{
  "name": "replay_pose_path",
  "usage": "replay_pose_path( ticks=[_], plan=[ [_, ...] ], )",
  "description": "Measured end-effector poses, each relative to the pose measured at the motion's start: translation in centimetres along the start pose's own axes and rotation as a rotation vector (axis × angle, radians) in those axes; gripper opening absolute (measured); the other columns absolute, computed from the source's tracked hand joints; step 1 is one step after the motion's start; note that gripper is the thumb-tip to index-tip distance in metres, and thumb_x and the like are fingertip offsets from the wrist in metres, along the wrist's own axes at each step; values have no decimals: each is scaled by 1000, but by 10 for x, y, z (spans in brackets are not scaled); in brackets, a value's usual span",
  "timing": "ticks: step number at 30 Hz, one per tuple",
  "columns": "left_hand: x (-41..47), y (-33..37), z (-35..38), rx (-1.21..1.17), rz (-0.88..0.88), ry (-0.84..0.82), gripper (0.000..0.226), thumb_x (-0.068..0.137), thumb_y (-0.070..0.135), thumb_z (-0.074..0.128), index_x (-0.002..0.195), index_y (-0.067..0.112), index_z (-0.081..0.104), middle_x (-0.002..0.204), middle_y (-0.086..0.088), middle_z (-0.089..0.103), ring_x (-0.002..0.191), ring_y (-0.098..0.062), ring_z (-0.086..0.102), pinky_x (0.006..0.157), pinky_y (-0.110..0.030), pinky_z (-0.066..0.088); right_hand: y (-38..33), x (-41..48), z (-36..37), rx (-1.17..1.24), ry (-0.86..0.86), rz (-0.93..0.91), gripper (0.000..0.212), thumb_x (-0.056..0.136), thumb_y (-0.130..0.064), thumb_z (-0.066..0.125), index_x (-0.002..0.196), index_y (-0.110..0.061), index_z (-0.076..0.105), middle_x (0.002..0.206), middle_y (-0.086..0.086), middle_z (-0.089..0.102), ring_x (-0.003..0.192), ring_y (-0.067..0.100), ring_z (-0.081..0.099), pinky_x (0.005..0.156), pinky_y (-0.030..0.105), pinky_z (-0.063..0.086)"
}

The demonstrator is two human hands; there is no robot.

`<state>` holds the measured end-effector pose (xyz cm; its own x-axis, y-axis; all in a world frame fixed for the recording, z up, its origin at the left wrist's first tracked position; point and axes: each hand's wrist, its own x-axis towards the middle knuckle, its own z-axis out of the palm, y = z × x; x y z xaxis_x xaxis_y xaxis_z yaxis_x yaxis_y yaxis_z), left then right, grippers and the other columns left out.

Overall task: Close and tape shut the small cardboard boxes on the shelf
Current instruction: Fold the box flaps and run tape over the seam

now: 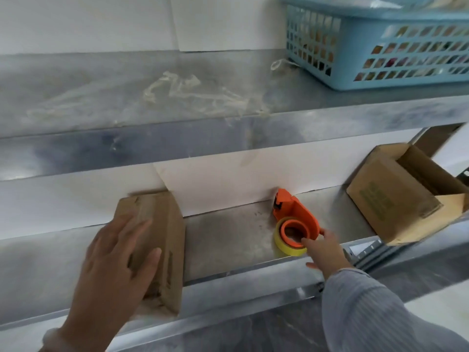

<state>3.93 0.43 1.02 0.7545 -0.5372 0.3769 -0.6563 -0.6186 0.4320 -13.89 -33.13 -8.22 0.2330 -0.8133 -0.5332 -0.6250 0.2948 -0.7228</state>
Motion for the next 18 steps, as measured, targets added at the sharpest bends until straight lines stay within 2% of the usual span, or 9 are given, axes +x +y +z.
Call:
replay_pose_path(
  ticks=[3,6,10,12,15,18],
  plan=[
    [2,23,2,-30,163,66,52,86,42,48,124,10,64,137,-10,52,129,-30,46,110,-40,32,8,0,9,62,-38,35,46,89,-16,65,126,-22,39,108,14,58,96,32,63,62,41,58],
    [5,45,9,-82,285,68,45,89,35,51,124,12,65,137,-9,54,132,-27,46,115,-31,28,12,-6,15,97,-82,64,43,87,-17,67,119,-22,39,96,11,59,89,28,65,67,45,60],
    [6,72,30,-208,358,-32,43,91,35,52,129,18,62,141,-1,50,132,-23,46,110,-39,37,8,-6,16,91,-133,29,52,85,-32,74,121,-28,37,110,8,56,98,29,62,60,39,59],
    [4,85,47,-246,391,-110,45,91,35,53,133,20,60,143,2,49,133,-19,45,108,-40,40,6,-4,17,87,-150,7,50,86,-27,73,123,-27,40,112,9,57,98,29,63,61,38,59],
    [-2,103,81,-323,305,-296,52,90,44,50,139,27,52,146,12,44,137,-9,39,111,-39,38,7,-6,21,121,-139,13,45,85,-18,72,119,-25,44,106,11,61,88,28,66,66,42,60],
    [-5,115,112,-446,25,-528,59,91,50,51,146,31,39,139,22,34,134,3,29,117,-30,27,18,-17,29,176,-140,14,43,82,-15,72,115,-24,45,103,13,62,86,31,68,66,44,61]
  ],
)
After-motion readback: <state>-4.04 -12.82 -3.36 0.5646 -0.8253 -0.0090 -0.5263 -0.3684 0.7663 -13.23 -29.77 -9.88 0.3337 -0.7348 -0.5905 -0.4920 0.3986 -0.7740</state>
